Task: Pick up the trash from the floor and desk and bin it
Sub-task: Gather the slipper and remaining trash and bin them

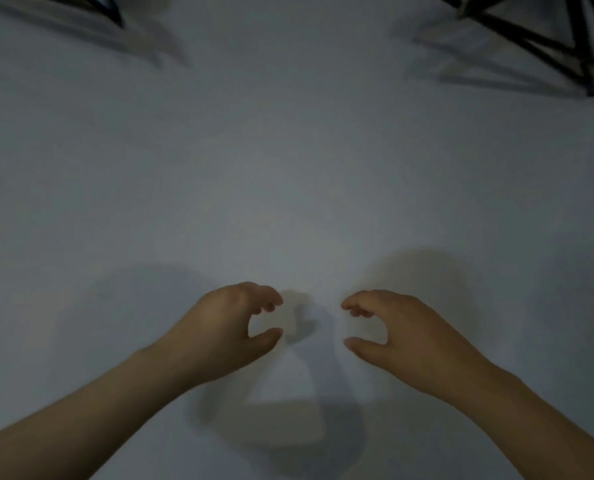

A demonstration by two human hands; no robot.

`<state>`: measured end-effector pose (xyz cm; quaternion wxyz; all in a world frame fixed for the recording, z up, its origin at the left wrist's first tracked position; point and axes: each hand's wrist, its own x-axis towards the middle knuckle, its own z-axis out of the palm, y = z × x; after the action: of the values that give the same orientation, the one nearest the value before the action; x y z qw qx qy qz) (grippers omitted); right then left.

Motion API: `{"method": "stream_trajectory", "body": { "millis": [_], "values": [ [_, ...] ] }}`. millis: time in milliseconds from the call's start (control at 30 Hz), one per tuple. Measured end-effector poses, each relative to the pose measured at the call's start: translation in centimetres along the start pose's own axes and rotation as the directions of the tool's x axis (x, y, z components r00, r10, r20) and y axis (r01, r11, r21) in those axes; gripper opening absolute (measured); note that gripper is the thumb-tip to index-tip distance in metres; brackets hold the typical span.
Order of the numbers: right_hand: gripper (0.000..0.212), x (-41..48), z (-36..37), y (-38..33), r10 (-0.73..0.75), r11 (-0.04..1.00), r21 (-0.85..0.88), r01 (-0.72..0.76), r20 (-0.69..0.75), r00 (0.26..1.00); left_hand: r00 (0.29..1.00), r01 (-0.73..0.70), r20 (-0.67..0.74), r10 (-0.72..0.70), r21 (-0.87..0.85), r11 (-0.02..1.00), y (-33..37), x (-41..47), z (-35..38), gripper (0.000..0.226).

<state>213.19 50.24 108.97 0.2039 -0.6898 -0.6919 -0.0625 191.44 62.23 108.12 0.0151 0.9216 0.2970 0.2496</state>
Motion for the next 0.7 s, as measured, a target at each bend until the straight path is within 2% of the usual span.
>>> {"method": "stream_trajectory", "body": {
  "millis": [167,333,533,700],
  "values": [
    [0.042,1.9,0.4,-3.5,-0.211,0.976,0.061,0.208,0.058,0.976,0.977,0.209,-0.044,-0.206,0.076,0.975,-0.2,-5.3,-2.8,0.041],
    [0.041,3.5,2.2,-10.3,-0.421,0.904,0.126,0.409,0.088,0.903,0.909,0.415,-0.107,-0.402,0.177,0.892,-1.2,-13.0,-7.1,0.040],
    [0.039,3.2,3.1,-22.1,-0.632,0.764,0.208,0.610,0.056,0.773,0.796,0.604,-0.228,-0.560,0.255,0.755,-1.4,-24.1,-14.1,0.039],
    [0.041,-0.5,3.2,-34.7,-0.777,0.608,0.277,0.744,0.012,0.630,0.686,0.728,-0.336,-0.646,0.292,0.621,0.1,-35.9,-21.0,0.048]
  ]
}}
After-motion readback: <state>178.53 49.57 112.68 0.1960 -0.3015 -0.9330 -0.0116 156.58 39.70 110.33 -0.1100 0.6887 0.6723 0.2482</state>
